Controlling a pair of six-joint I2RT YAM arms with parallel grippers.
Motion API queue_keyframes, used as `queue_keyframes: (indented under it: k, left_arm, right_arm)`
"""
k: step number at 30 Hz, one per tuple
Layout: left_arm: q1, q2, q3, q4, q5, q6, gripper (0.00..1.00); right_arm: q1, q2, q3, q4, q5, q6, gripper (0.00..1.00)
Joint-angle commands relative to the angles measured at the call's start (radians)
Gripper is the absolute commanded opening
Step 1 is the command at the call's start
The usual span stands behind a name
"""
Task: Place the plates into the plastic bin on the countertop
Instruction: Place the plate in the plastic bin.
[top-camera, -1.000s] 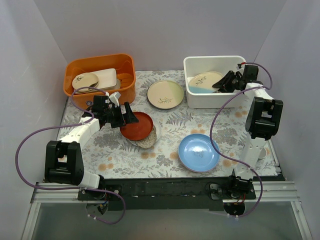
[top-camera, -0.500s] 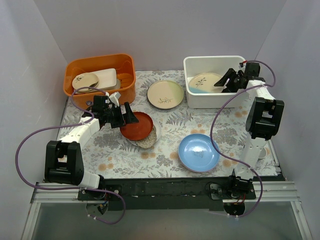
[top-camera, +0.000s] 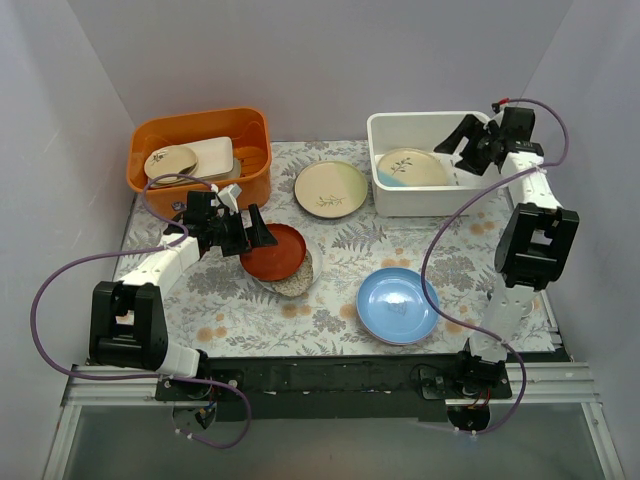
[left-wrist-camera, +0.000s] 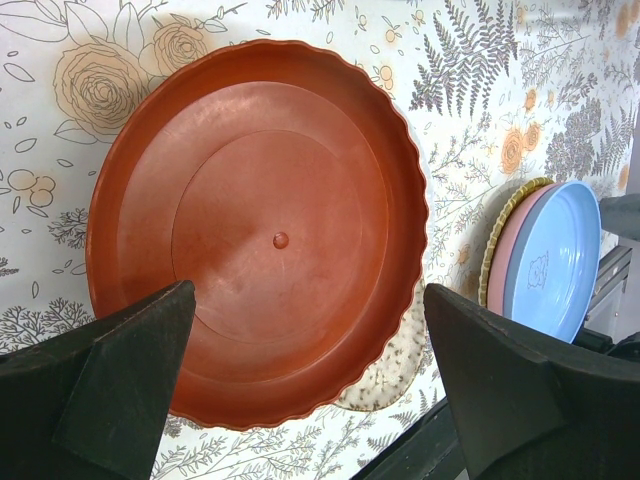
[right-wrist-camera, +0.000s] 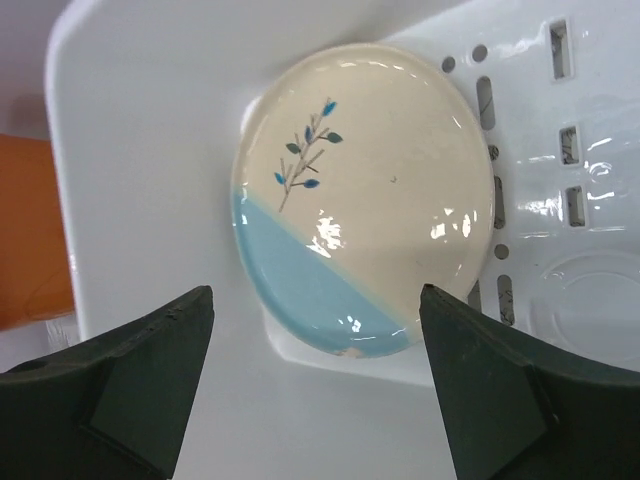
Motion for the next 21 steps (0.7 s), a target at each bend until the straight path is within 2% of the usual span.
queue_keyframes:
  k: [1,21]
  left_arm:
    - [-0.004,-0.032,0.012,0.0,0.005,0.016,0.98]
    - [-0.004,-0.041,0.012,0.01,0.007,0.018,0.98]
  right_arm:
    - [-0.001,-0.089,0.059,0.029,-0.002,-0.004,0.91]
    - [0.101,-0.246,0.054,0.008,-0.036,-0.029,0.91]
